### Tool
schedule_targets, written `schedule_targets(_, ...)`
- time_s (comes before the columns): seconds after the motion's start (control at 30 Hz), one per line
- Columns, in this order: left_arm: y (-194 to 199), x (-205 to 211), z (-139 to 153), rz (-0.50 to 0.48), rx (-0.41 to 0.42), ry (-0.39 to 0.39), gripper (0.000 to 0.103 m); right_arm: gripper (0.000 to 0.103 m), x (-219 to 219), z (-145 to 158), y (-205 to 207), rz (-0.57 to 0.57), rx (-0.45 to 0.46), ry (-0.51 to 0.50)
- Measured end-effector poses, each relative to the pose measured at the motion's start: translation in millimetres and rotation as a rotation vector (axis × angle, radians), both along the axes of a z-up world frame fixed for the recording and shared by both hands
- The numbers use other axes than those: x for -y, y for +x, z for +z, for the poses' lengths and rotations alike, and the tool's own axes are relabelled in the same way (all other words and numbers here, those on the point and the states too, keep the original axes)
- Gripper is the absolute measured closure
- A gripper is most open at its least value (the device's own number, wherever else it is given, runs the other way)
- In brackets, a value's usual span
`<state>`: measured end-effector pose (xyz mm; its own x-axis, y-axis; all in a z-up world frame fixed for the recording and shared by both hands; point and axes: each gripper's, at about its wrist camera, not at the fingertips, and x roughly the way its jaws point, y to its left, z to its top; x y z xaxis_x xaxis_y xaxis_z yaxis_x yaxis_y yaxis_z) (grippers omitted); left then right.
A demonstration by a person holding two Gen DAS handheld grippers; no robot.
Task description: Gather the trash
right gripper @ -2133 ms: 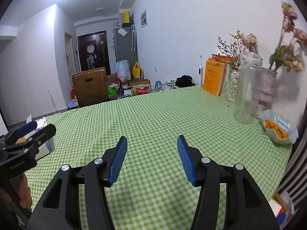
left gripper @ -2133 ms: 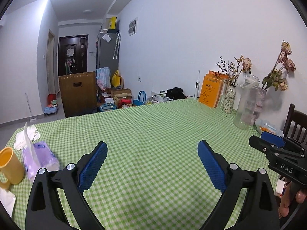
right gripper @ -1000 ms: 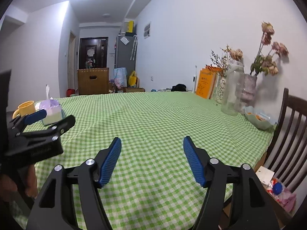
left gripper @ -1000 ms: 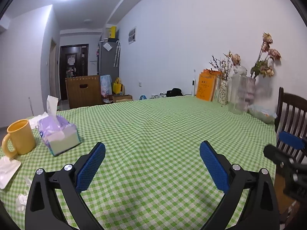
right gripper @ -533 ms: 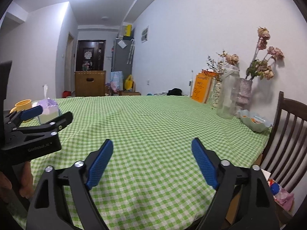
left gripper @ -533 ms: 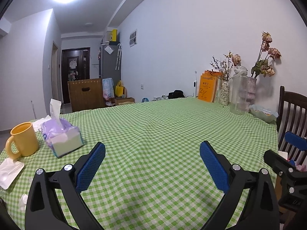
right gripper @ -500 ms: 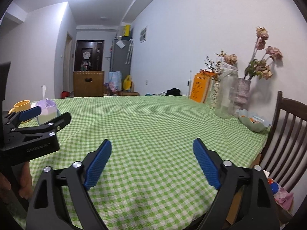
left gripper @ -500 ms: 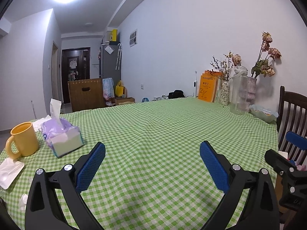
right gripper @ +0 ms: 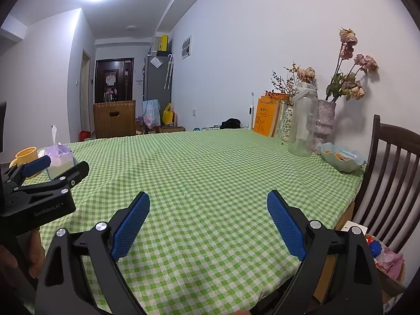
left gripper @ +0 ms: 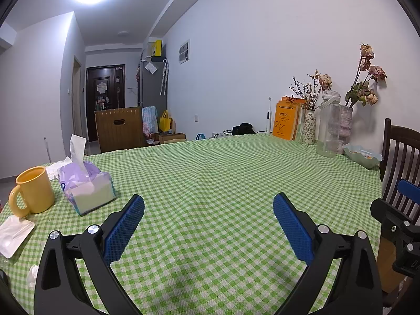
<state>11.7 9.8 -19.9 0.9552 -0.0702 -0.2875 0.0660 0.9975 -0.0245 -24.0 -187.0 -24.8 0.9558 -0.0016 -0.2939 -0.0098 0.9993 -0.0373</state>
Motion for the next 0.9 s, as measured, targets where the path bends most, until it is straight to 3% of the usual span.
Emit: schedule_targets(0.9,-0.3,0.6,0.1,0.001,-0.001,0.0,0.007,0.016,0.2,1.1,-2.3,0.003,0.019,0.008)
